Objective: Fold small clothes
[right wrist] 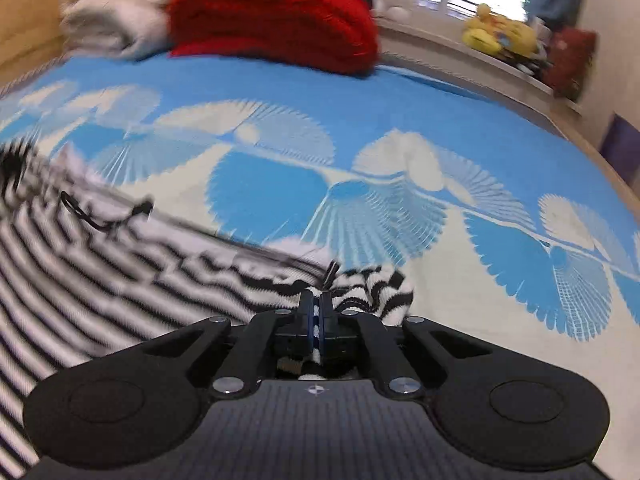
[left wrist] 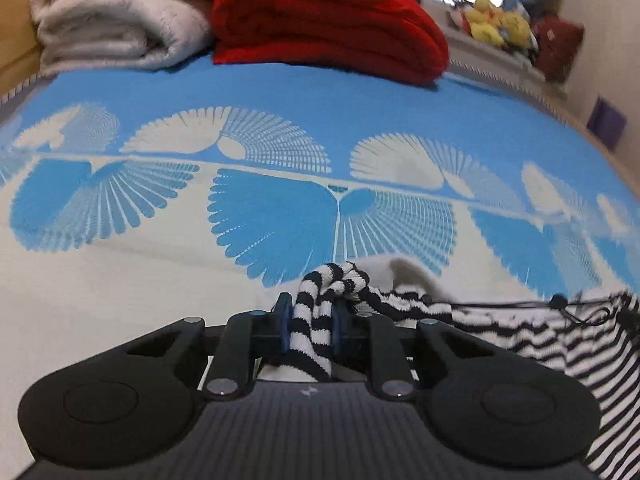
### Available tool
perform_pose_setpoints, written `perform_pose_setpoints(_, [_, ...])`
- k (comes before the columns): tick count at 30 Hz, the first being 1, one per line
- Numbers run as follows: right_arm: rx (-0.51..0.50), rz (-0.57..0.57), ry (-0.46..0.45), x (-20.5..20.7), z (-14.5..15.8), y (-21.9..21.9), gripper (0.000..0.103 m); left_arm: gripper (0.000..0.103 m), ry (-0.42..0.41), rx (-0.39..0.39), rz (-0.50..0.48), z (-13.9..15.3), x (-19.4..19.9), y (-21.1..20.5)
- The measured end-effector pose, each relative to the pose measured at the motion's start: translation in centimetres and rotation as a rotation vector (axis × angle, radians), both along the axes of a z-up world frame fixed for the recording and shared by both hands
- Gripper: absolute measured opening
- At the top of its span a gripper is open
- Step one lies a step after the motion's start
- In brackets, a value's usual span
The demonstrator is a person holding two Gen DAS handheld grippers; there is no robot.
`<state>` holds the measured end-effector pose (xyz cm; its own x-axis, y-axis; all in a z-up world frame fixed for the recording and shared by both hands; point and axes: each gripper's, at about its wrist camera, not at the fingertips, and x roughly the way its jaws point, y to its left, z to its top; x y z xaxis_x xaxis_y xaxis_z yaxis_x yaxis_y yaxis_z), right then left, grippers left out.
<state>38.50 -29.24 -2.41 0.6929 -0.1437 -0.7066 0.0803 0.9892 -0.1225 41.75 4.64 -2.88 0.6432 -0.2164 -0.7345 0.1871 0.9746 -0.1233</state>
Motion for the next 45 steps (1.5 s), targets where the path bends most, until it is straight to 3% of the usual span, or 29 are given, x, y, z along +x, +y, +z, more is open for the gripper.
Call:
perform_pose_setpoints(1, [0.006, -0.008, -0.014, 0.4, 0.2, -0.2, 0.001, 0.026, 0.016, -0.021, 0.016, -0.5, 0.6, 0.1])
perform_pose_setpoints(3, [-0.03, -0.015, -0.011, 1.2, -0.5, 0.1, 0.001, 0.045, 0.036, -0.028, 0.044, -1.6, 1.5, 0.2])
perform_pose_setpoints(5, [-0.074, -0.027, 0.013, 2.0, -1.8, 0.8, 0.001, 0.048, 0.052, -0.016, 0.047, -2.8, 1.9, 0.1])
perform_pose_setpoints(7, [-0.117, -0.013, 0.045, 2.0, -3.1, 1.7, 0.002, 0.049, 0.041, 0.008, 0.041, -2.3, 1.6, -0.3])
perform_pose_setpoints(10, [-0.17, 0.017, 0.035, 1.4, -2.4, 2.5, 0.004, 0.068, -0.002, 0.083, 0.043, -0.4, 0.2, -0.9])
perform_pose_setpoints(11, [-0.147, 0.011, 0.032, 1.2, -1.7, 2.3, 0.009, 0.083, -0.02, 0.116, 0.045, 0.3, -0.6, -1.0])
perform_pose_setpoints(12, [-0.107, 0.003, 0.022, 0.8, -0.8, 1.9, 0.021, 0.095, -0.032, 0.145, 0.048, 0.9, -1.4, -1.1])
perform_pose_setpoints(13, [-0.059, -0.002, 0.009, 0.1, 0.2, 1.7, 0.029, 0.097, -0.051, 0.165, 0.044, 1.7, -2.5, -1.1])
perform_pose_setpoints(15, [0.025, -0.021, -0.037, -1.9, 2.5, 1.4, 0.055, 0.103, -0.082, 0.183, 0.022, 3.2, -5.2, -1.1])
perform_pose_setpoints(21, [0.206, -0.046, -0.166, -9.5, 6.9, 2.4, 0.075, 0.103, -0.093, 0.184, 0.054, 4.9, -14.2, -0.8])
perform_pose_setpoints(23, [0.269, -0.082, -0.173, -12.5, 6.8, 2.5, 0.075, 0.103, -0.06, 0.169, 0.071, 4.1, -16.8, -0.2])
perform_pose_setpoints(26, [0.37, -0.133, -0.102, -16.5, 4.4, 2.8, 0.075, 0.103, 0.014, 0.183, 0.117, 1.6, -19.5, 1.0])
perform_pose_setpoints(30, [0.409, -0.251, 0.023, -19.9, 1.2, 2.7, 0.074, 0.103, 0.078, 0.193, 0.191, -0.4, -20.2, 2.7])
perform_pose_setpoints(33, [0.444, -0.36, 0.027, -22.0, 0.4, 1.4, 0.074, 0.103, 0.077, 0.163, 0.212, -0.3, -20.8, 3.7])
perform_pose_setpoints(36, [0.555, -0.44, 0.039, -23.7, -0.5, -0.1, 0.074, 0.103, 0.074, 0.163, 0.229, -0.2, -21.4, 3.9])
perform_pose_setpoints(45, [0.841, -0.508, -0.06, -22.3, -2.4, -2.3, 0.081, 0.103, 0.089, 0.184, 0.233, -0.5, -20.6, 3.4])
